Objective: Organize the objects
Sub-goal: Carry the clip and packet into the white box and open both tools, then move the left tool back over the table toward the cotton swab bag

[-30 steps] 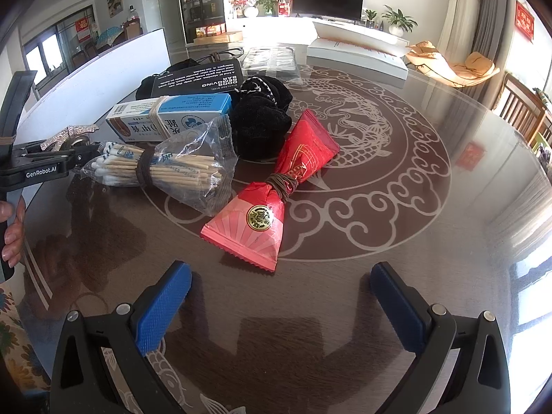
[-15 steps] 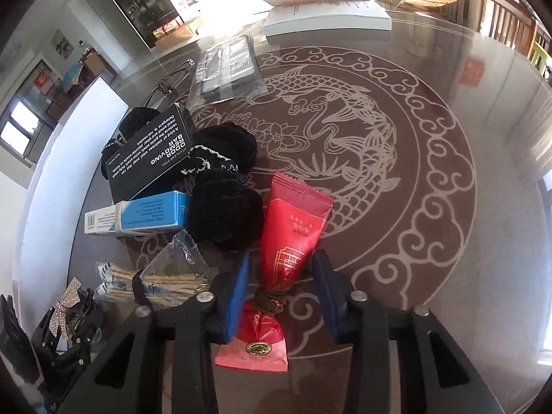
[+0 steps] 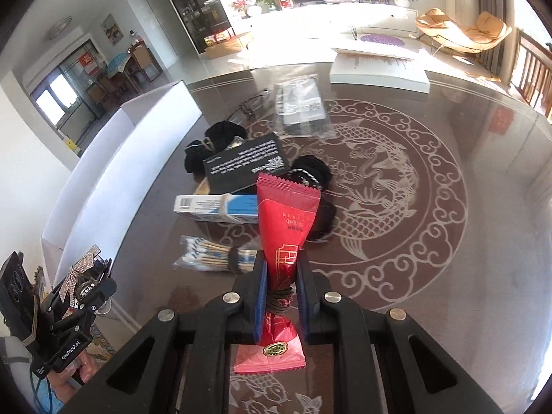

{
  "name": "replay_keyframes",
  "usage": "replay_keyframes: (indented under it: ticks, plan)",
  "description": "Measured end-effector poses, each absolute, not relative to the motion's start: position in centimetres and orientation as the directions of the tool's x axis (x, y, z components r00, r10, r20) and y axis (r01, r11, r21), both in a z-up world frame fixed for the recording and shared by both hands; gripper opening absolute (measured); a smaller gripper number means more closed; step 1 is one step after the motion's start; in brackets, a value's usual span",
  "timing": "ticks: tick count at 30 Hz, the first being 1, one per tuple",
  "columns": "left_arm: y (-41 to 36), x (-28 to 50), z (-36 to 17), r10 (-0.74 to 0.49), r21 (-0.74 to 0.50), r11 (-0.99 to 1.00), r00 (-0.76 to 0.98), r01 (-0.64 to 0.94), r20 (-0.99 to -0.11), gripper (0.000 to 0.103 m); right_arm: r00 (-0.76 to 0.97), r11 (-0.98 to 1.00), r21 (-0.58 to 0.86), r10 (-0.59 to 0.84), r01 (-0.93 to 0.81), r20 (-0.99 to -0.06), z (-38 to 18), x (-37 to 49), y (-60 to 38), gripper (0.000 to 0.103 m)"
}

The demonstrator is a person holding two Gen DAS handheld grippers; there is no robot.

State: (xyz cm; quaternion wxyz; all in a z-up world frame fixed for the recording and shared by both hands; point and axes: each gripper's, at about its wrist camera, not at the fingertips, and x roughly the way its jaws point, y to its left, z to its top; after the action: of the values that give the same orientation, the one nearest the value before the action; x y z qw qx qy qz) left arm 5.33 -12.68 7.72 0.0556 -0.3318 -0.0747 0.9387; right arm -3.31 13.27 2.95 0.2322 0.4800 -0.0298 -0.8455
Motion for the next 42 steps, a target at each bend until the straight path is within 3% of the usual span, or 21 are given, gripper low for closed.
replay_keyframes:
  ticks: [6, 10, 14, 16, 17, 18, 20, 27, 32, 34, 36, 42]
  plan:
    - [-22.2, 6.8, 12.6, -0.016, -0.132, -0.985, -0.814, 0.114, -0.58, 0.048, -0.361, -0.732, 0.367, -0.629, 0.574, -0.689, 7.6, -1.7, -0.5, 0.016]
    - [-29.1, 6.4, 12.1, -0.16, -0.081, -0.96, -0.758, 0.27, -0.633, 0.048, -0.278, -0.62, 0.411, -0.721, 0.669, -0.635, 9.3, -1.4, -10.2, 0.016]
    - [-33.6, 6.4, 10.0, -0.242, -0.052, -0.923, -0.68, 0.382, -0.692, 0.049, -0.248, -0.583, 0.387, -0.728, 0.714, -0.64, 8.3, -0.6, -17.3, 0.017]
    - [-35.0, 6.0, 8.8, -0.276, -0.019, -0.905, -0.622, 0.425, -0.732, 0.051, -0.25, -0.591, 0.368, -0.713, 0.718, -0.655, 6.7, -0.4, -19.7, 0.022]
    - [-35.4, 5.8, 8.2, -0.29, -0.004, -0.898, -0.599, 0.44, -0.746, 0.065, -0.239, -0.595, 0.372, -0.705, 0.713, -0.668, 6.0, -0.5, -20.3, 0.038]
    - [-35.7, 5.6, 7.6, -0.303, 0.005, -0.89, -0.584, 0.455, -0.753, 0.083, -0.234, -0.604, 0.384, -0.7, 0.699, -0.675, 5.2, -0.7, -20.6, 0.062]
    - [-35.6, 5.7, 7.4, -0.312, -0.003, -0.885, -0.597, 0.465, -0.739, 0.088, -0.262, -0.618, 0.412, -0.716, 0.669, -0.647, 4.8, -0.7, -19.5, 0.072]
    - [-30.0, 6.6, 10.0, -0.212, -0.074, -0.935, -0.713, 0.347, -0.668, 0.089, -0.495, -0.758, 0.288, -0.615, 0.585, -0.613, 4.7, -0.5, -9.3, 0.089]
    - [-20.3, 7.2, 11.7, 0.026, -0.183, -0.977, -0.784, 0.112, -0.62, 0.092, -0.663, -0.893, 0.125, -0.409, 0.433, -0.627, 1.9, -0.1, 1.9, 0.093]
    - [-15.7, 7.7, 10.7, 0.139, -0.236, -0.972, -0.768, 0.016, -0.626, 0.102, -0.673, -0.927, 0.079, -0.322, 0.366, -0.666, 0.1, -0.8, 6.7, 0.093]
    - [-11.6, 7.8, 8.5, 0.205, -0.253, -0.966, -0.737, -0.048, -0.644, 0.103, -0.661, -0.951, 0.047, -0.247, 0.305, -0.708, -1.8, -0.8, 11.1, 0.093]
    - [-5.4, 4.5, 2.2, 0.169, -0.164, -0.984, -0.645, -0.068, -0.746, 0.103, -0.63, -0.979, -0.004, -0.127, 0.202, -0.766, -5.1, 0.3, 19.0, 0.093]
